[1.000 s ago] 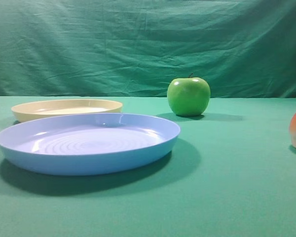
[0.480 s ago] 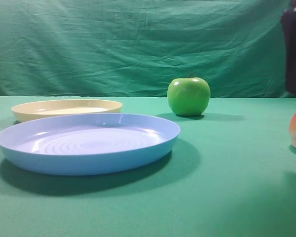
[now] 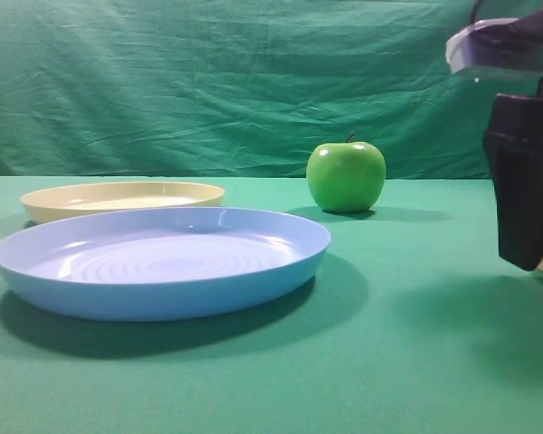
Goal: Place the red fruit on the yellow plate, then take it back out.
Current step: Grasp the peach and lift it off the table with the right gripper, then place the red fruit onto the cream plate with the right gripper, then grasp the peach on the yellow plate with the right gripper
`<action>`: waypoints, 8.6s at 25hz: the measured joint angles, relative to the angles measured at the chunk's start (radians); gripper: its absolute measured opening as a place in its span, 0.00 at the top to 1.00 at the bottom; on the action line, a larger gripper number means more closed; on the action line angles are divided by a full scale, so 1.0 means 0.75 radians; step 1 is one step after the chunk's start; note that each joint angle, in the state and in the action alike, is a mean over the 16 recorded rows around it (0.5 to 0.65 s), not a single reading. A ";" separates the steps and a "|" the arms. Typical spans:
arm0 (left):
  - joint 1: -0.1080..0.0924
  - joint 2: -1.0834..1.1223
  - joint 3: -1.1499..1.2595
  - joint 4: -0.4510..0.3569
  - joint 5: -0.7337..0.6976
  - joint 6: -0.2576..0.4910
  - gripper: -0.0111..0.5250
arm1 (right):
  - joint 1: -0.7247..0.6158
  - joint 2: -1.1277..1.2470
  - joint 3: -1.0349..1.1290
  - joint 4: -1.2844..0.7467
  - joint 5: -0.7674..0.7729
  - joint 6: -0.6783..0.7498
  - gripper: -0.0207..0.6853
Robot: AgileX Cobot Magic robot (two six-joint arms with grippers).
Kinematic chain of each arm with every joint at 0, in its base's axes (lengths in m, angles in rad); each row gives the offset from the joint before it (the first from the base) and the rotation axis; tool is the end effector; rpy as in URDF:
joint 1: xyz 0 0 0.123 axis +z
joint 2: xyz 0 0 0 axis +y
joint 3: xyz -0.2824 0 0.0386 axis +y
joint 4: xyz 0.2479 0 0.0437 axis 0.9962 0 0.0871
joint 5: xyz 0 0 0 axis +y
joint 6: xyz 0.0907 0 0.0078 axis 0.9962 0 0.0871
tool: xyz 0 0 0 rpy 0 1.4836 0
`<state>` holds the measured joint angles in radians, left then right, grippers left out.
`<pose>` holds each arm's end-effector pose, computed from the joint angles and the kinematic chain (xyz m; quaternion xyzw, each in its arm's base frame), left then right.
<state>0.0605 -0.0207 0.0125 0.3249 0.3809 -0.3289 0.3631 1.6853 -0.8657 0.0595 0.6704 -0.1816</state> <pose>0.0508 0.0139 0.1775 -0.0703 0.7913 0.0577 0.6046 0.2670 0.1051 0.1581 -0.2471 0.9652 0.0279 0.0817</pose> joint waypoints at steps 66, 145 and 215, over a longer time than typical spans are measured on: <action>0.000 0.000 0.000 0.000 0.000 -0.003 0.98 | 0.447 0.161 -1.190 0.262 0.543 -0.566 0.76; 0.000 0.000 0.000 0.000 0.000 0.000 0.98 | -0.306 -2.262 1.173 -0.261 -0.378 0.516 0.97; 0.000 0.000 0.000 0.000 0.000 -0.003 0.98 | 0.340 -0.402 -0.470 0.066 -0.073 -0.140 0.97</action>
<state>0.0605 -0.0207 0.0125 0.3249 0.3809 -0.3309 0.6183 1.3837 -1.2182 0.1087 0.6154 -0.2868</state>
